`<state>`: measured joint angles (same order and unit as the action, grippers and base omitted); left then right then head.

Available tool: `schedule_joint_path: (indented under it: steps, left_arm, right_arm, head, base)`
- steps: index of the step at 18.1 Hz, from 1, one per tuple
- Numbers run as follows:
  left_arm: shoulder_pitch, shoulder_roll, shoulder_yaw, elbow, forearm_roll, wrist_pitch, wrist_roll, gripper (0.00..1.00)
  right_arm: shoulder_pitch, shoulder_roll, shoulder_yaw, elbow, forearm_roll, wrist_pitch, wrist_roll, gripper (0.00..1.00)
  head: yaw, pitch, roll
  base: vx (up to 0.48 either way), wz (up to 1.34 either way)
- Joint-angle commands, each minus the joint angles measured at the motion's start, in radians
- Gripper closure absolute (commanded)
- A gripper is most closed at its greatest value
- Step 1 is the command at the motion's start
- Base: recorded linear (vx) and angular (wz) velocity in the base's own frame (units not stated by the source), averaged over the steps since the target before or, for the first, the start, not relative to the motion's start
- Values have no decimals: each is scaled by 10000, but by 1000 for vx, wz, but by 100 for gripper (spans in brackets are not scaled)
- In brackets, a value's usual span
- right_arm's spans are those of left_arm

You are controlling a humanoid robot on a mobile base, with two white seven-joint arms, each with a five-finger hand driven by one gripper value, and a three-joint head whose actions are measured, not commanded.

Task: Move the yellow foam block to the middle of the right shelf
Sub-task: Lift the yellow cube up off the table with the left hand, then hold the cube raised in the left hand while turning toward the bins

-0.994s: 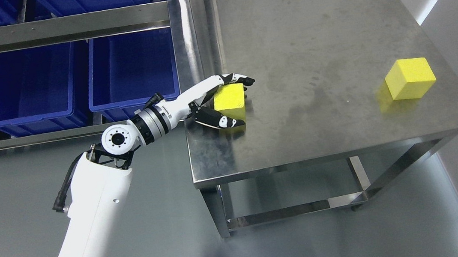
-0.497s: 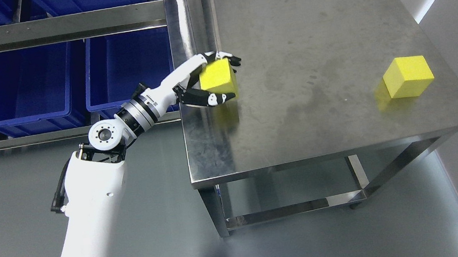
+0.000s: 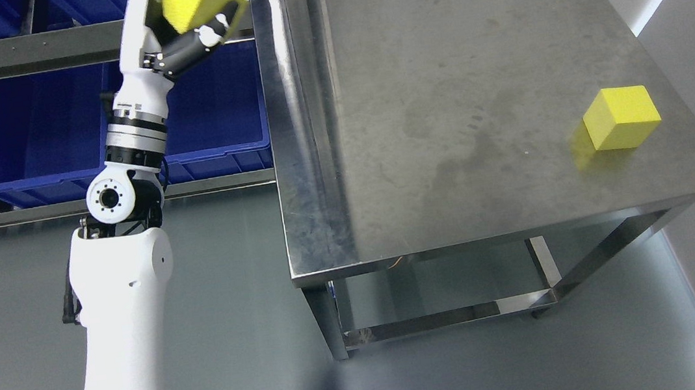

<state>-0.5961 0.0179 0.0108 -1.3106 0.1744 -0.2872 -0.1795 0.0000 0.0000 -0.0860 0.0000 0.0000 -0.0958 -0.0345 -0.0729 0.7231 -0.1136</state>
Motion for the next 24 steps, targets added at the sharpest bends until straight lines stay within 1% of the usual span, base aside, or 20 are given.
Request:
schedule_joint_path:
  steps: [1, 5, 8, 13, 24]
  left_arm:
    - [943, -5, 1350, -1158, 343, 126, 859, 49]
    - [2000, -5, 1288, -1648, 343, 65, 813, 49]
    - [2508, -5, 1288, -2155, 343, 64, 751, 49]
    - [2571, -5, 1335, -2816, 343, 126, 675, 49]
    - [2586, -5, 1365, -3184, 343, 126, 690, 49]
  right_arm:
    - [16, -175, 1, -174, 31, 7, 8, 0]
    - [16, -175, 1, -174, 31, 7, 8, 0]
    - [16, -175, 1, -174, 31, 7, 8, 0]
    - [16, -175, -14, -174, 31, 7, 8, 0]
    - [16, -175, 1, -174, 31, 7, 8, 0]
  head:
    - [0, 0, 0]
    - [0, 0, 0]
    - [0, 0, 0]
    - [0, 0, 0]
    - [0, 0, 0]
  base:
    - [0, 0]
    - [4, 71]
    - [3, 156]
    - [-1, 448]
    - [-13, 1176]
